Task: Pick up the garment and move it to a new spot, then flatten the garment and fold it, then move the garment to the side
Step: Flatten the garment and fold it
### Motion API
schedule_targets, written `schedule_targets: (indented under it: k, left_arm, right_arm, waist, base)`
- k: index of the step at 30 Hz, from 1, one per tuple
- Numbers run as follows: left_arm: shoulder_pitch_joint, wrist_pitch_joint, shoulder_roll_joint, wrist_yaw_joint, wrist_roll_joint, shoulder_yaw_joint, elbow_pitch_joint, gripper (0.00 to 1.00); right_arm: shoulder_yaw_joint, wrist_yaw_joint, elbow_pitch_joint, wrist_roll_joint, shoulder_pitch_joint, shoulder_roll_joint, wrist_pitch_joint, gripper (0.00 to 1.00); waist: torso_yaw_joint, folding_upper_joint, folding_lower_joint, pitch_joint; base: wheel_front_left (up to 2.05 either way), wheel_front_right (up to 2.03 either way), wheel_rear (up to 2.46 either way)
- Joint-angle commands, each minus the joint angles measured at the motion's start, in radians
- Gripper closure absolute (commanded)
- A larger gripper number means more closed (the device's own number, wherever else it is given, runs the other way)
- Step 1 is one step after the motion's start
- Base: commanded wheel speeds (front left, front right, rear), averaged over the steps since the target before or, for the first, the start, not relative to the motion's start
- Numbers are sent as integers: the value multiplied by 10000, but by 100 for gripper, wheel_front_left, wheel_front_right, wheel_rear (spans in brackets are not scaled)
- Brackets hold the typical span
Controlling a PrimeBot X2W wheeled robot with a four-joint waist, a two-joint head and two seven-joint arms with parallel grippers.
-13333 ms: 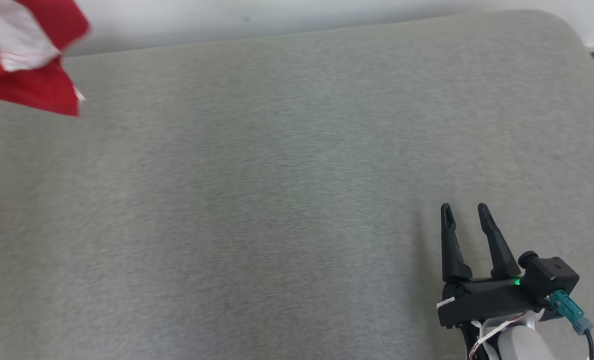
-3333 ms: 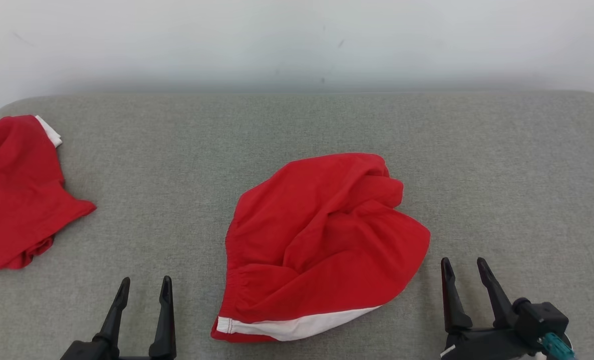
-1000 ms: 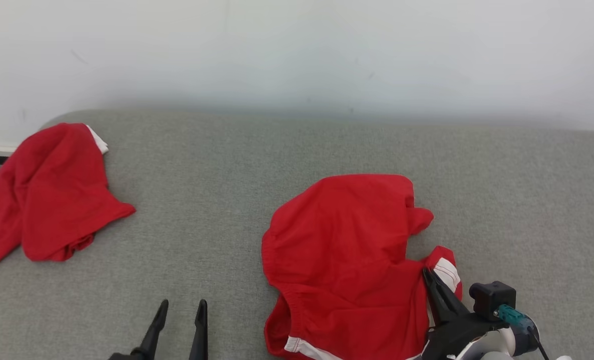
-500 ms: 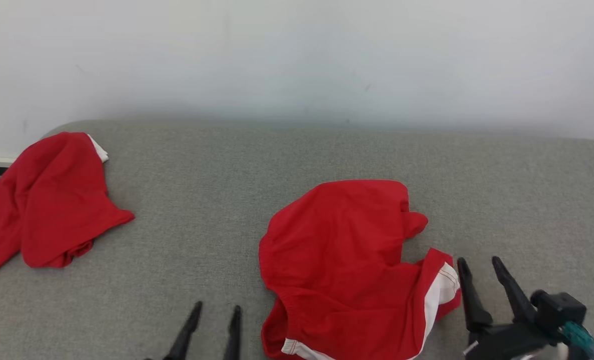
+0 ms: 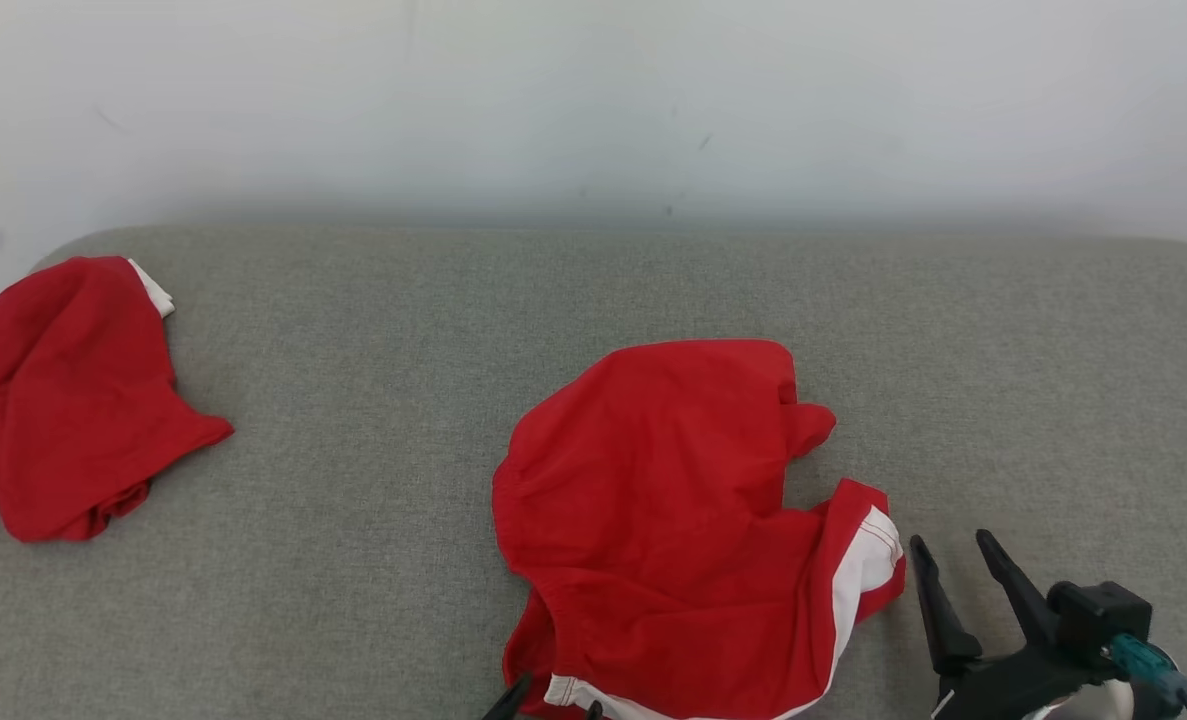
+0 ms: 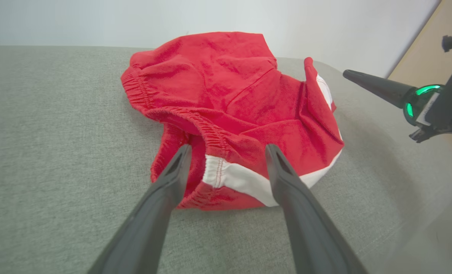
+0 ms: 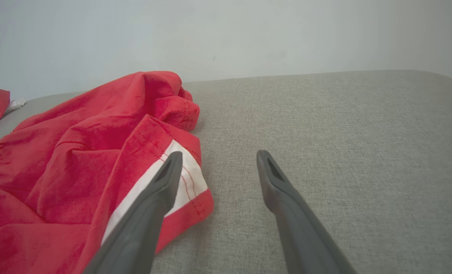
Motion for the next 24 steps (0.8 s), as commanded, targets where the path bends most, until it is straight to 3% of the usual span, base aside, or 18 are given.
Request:
schedule_targets:
  k: [1, 15, 16, 17, 18, 19, 24]
  left_arm:
    - [-351, -32, 9, 10, -78, -158, 204, 0]
    - [-1435, -32, -4, 10, -684, -606, 1732, 0]
    - [-1534, -32, -30, 10, -744, -676, 1873, 0]
    - [-1622, -32, -44, 10, -769, -780, 2029, 9]
    - [-1732, -32, -80, 10, -888, -824, 2153, 69]
    - [-1829, -32, -102, 10, -1011, -831, 2263, 100]
    - [-2086, -32, -107, 10, -1327, -852, 2693, 100]
  right_arm:
    - [318, -22, 198, 158, -287, -176, -7, 0]
    - [2470, -23, 1801, 1595, -1582, -677, -7, 0]
    - [2570, -23, 1882, 1673, -1692, -683, -7, 9]
    - [2704, -23, 1980, 1762, -1784, -682, -8, 66]
    - [2829, -23, 2091, 1846, -1861, -667, -7, 100]
    - [2920, -23, 2190, 1927, -1923, -653, -7, 100]
    - [3064, -23, 2372, 2078, -2153, -692, -8, 100]
  waist:
    - [33, 0, 0, 91]
    - [207, 0, 0, 367]
    - [229, 0, 0, 391]
    - [250, 0, 0, 405]
    - [281, 0, 0, 412]
    - [304, 0, 0, 415]
    - [329, 0, 0, 376]
  base:
    - [0, 0, 0]
    - [0, 0, 0]
    - [0, 0, 0]
    - [0, 0, 0]
    - [0, 0, 0]
    - [0, 0, 0]
    - [0, 0, 0]
